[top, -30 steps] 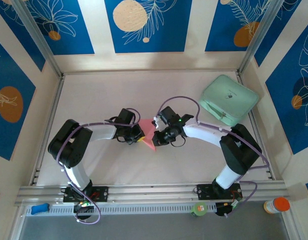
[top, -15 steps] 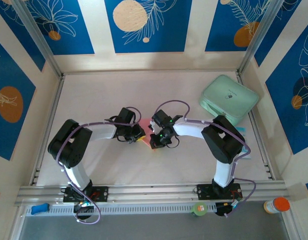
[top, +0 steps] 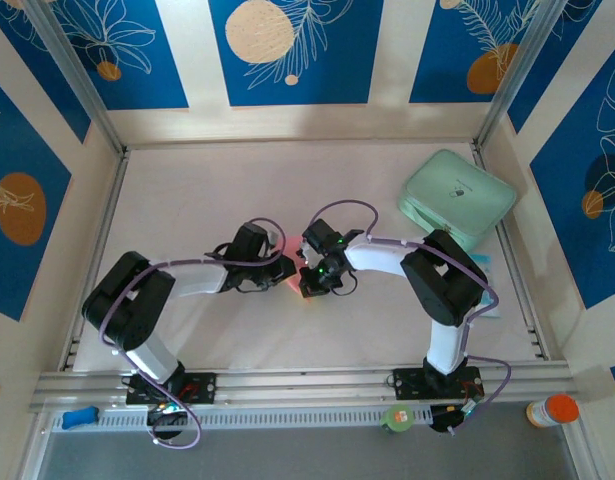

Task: Fold a paper plane with a square sheet of paper (pick it up from the middle)
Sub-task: Third fold the triangle at the center of the table.

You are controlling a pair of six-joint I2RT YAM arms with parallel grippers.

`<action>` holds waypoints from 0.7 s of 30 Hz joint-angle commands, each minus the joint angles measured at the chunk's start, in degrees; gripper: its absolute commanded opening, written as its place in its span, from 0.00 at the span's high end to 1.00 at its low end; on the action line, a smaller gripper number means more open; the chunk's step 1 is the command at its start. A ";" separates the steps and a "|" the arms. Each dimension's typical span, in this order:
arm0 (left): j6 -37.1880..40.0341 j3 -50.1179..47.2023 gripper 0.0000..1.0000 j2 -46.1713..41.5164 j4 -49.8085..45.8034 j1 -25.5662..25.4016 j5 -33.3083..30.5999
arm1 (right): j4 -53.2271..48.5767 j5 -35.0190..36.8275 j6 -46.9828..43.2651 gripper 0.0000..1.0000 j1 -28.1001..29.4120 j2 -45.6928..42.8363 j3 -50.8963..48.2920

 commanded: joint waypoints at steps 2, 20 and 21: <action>1.47 -0.74 0.85 1.87 1.69 -1.10 0.63 | -3.25 3.54 0.80 1.00 -0.09 2.98 -0.17; 2.02 0.39 0.87 4.47 -6.23 -1.17 -5.93 | -3.95 5.24 -0.69 1.00 -0.27 4.18 -1.95; 2.17 0.60 0.87 4.46 -7.21 -0.95 -6.33 | -4.12 5.64 -1.15 1.00 -0.27 4.34 -2.34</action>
